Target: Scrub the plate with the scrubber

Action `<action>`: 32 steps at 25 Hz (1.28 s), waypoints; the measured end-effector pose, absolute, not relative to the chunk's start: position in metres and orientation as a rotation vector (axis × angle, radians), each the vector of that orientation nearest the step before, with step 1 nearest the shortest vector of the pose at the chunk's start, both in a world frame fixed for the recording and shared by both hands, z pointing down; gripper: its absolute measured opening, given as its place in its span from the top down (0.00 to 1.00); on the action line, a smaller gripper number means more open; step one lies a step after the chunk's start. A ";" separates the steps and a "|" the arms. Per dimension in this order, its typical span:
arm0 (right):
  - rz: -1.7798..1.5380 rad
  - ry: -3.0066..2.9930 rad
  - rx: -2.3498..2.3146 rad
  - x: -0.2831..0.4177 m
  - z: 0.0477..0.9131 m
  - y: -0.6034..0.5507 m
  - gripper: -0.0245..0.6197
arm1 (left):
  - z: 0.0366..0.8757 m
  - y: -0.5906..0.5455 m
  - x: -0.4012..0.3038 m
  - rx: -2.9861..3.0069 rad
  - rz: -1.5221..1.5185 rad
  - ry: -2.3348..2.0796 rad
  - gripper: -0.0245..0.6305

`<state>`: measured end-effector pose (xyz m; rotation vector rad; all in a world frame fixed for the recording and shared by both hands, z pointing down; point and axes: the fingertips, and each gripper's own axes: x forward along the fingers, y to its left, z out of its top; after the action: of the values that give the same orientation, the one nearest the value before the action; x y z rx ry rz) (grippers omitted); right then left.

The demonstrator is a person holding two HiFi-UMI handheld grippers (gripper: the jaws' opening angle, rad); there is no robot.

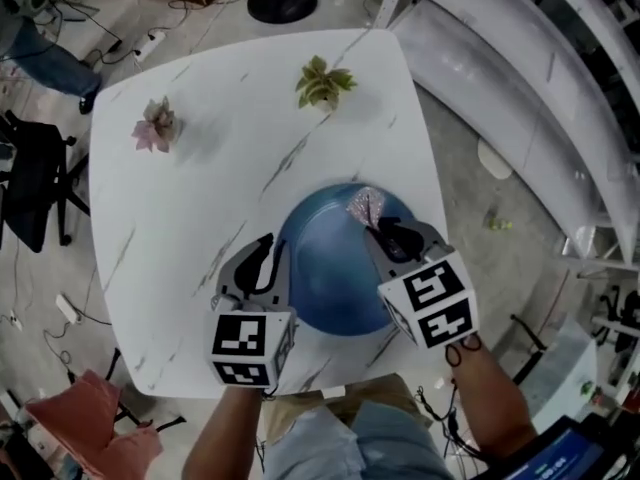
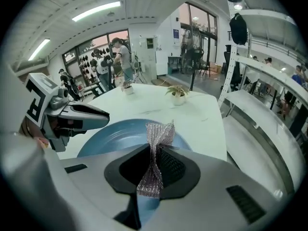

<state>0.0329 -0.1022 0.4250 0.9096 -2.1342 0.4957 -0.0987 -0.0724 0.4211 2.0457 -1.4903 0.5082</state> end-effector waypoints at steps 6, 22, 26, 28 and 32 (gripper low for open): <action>0.514 -2.061 0.842 0.028 0.443 -0.104 0.85 | 0.451 -0.074 -0.099 1.993 0.553 -1.403 0.78; 0.496 -1.892 0.561 -0.009 0.465 -0.099 0.88 | 0.461 -0.081 -0.093 1.957 0.513 -1.261 0.93; 0.536 -1.910 0.481 -0.034 0.467 -0.086 0.88 | 0.461 -0.080 -0.091 1.939 0.509 -1.215 0.93; 0.557 -1.909 0.454 -0.040 0.468 -0.078 0.88 | 0.462 -0.080 -0.091 1.929 0.500 -1.209 0.93; 0.591 -1.917 0.428 -0.049 0.468 -0.061 0.88 | 0.462 -0.083 -0.093 1.936 0.498 -1.262 0.94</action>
<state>-0.0490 -0.0607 0.4682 0.4280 -1.9173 0.5909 -0.0929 -0.0828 0.4618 1.9362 -1.2623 0.4984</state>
